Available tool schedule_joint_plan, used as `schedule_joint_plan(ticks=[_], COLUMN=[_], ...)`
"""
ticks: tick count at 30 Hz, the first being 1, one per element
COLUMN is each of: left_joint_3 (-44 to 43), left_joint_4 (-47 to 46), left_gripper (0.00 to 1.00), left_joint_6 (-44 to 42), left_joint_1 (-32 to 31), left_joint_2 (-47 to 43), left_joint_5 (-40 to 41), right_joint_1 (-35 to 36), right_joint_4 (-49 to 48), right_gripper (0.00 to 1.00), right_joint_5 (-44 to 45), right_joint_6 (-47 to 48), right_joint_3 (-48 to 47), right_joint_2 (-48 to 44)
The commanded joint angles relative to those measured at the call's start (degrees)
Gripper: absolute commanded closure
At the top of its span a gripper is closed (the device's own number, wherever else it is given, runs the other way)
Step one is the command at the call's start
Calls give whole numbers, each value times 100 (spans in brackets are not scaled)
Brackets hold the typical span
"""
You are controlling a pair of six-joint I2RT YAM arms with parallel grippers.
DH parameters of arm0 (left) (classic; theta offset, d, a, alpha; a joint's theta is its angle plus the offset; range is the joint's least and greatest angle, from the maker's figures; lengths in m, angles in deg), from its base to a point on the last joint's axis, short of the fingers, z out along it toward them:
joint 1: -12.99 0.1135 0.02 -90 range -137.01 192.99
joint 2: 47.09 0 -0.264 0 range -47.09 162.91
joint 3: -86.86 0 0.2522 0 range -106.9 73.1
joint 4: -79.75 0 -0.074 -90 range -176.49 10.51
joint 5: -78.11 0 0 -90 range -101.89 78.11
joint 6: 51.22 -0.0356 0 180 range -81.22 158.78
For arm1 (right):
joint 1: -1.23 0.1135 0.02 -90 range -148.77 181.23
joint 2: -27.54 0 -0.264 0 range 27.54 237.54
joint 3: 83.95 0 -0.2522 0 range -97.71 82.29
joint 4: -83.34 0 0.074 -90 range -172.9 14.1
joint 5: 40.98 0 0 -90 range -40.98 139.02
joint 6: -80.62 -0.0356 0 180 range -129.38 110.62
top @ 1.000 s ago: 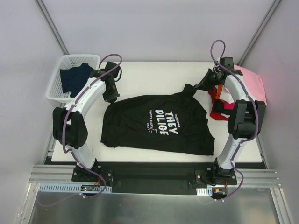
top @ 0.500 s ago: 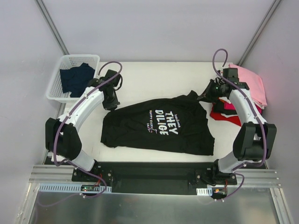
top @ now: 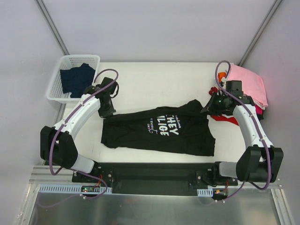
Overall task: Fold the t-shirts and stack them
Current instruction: Fold the other side of the tshirt into a rectangle
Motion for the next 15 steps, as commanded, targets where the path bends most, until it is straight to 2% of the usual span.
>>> schedule_joint_plan(ticks=[1, 15], left_joint_3=[295, 752], left_joint_4=[146, 14], left_gripper=[99, 99], left_joint_6=[86, -231], left_joint_1=[298, 650], left_joint_2=[-357, -533], left_joint_5=[29, -6], right_joint_1=[-41, -524], right_joint_4=[150, 369], right_gripper=[99, 99], right_joint_5=[154, 461], right_joint_6=[134, 257], right_joint_3=[248, 969], right_joint_2=[-374, -1104])
